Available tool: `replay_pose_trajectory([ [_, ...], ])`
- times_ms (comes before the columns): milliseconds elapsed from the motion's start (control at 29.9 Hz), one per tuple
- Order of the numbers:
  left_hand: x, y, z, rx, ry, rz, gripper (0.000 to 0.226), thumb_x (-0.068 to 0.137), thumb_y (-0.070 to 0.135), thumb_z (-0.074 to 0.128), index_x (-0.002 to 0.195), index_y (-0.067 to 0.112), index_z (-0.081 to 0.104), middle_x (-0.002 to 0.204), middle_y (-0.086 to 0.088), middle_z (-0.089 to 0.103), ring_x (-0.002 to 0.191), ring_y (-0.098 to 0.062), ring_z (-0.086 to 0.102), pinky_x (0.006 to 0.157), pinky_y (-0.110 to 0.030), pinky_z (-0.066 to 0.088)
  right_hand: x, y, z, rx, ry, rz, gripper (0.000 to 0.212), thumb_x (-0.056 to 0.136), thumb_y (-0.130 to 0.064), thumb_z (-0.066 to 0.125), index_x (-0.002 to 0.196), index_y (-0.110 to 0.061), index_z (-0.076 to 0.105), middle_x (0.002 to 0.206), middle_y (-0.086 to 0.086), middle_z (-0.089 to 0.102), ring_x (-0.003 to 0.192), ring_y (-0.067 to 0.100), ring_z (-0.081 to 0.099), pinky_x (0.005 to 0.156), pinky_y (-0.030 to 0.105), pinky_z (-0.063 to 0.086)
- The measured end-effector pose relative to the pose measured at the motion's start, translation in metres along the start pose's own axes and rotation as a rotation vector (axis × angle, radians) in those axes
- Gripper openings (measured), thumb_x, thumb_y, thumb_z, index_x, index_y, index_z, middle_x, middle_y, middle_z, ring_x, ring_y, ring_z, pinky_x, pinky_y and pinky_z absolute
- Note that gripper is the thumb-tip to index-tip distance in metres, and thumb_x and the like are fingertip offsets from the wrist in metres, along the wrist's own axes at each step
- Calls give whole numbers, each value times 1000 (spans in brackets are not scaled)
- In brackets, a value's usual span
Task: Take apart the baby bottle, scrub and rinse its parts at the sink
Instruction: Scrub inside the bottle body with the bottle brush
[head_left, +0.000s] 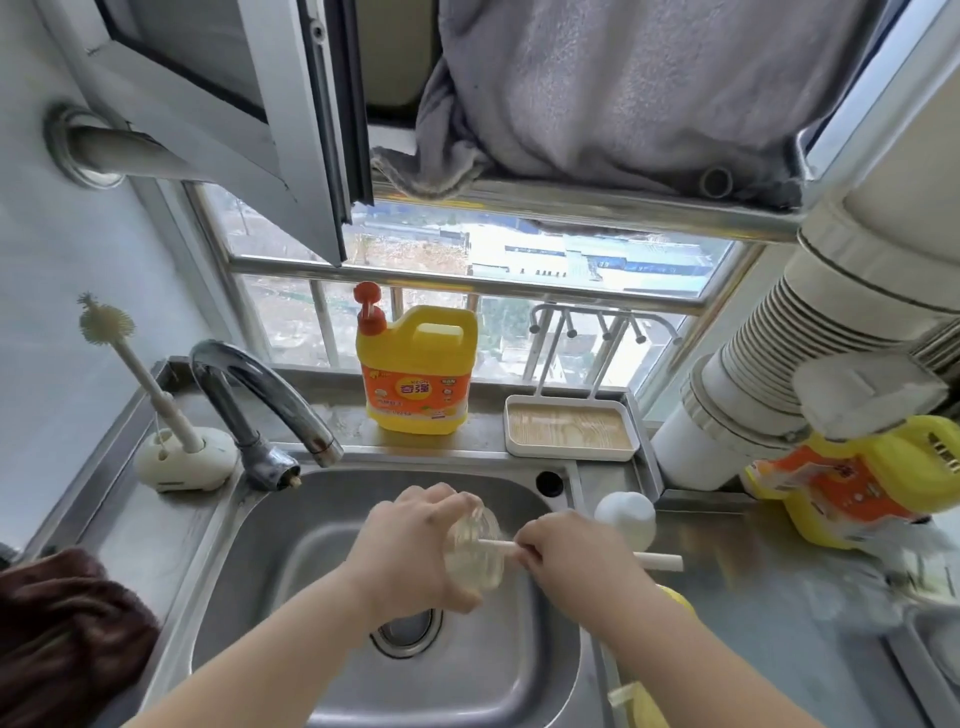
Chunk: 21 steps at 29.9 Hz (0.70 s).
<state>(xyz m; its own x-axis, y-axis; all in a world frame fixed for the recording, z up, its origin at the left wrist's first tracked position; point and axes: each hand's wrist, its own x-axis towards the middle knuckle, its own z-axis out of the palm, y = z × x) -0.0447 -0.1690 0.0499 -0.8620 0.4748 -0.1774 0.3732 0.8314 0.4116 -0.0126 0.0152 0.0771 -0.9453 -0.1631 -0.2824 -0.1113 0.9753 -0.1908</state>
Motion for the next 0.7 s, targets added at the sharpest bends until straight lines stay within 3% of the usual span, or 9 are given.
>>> replay_pose_trajectory([
  [100, -1, -7, -4, -67, 42, -65, 79, 56, 57, 70, 128, 44, 41, 116, 23, 48, 112, -5, 43, 92, -28, 39, -2, 14, -10, -19, 52, 36, 28, 97, -39, 40, 99, -24, 64, 94, -6, 60, 91, 17, 56, 66, 28, 32],
  [234, 2, 9, -2, 4, 11, 20, 83, 58, 60, 67, 133, 43, 36, 122, 22, 44, 114, -7, 41, 92, -28, 39, 3, -2, -3, -28, 13, 10, 28, 97, -38, 41, 103, -22, 64, 104, 0, 63, 97, 24, 59, 70, 29, 39],
  [368, 0, -6, -5, -21, 45, -28, 86, 57, 62, 66, 134, 44, 34, 123, 24, 43, 116, -6, 39, 93, -28, 40, 0, 4, -6, 26, 25, 51, 28, 97, -39, 41, 100, -24, 64, 98, -4, 62, 85, 18, 55, 66, 28, 36],
  [501, -2, 0, -1, 51, 13, 42, 83, 57, 62, 64, 133, 44, 35, 124, 23, 42, 115, -7, 40, 90, -27, 40, 3, -11, -1, -35, -24, 16, 29, 97, -37, 40, 101, -20, 63, 102, 3, 63, 97, 26, 59, 68, 29, 37],
  [635, -6, -20, -7, -3, 50, -45, 83, 55, 63, 64, 131, 44, 36, 119, 24, 44, 112, -6, 40, 89, -28, 40, -2, -1, -8, -20, 17, 55, 28, 97, -40, 39, 102, -26, 63, 94, -6, 60, 89, 18, 56, 55, 25, 31],
  [702, -5, -15, -8, 17, 51, -30, 84, 55, 63, 62, 132, 44, 35, 120, 23, 44, 113, -7, 40, 90, -29, 40, -1, -7, -6, -23, 41, 47, 28, 97, -39, 38, 103, -25, 62, 98, -4, 62, 94, 21, 58, 59, 26, 34],
])
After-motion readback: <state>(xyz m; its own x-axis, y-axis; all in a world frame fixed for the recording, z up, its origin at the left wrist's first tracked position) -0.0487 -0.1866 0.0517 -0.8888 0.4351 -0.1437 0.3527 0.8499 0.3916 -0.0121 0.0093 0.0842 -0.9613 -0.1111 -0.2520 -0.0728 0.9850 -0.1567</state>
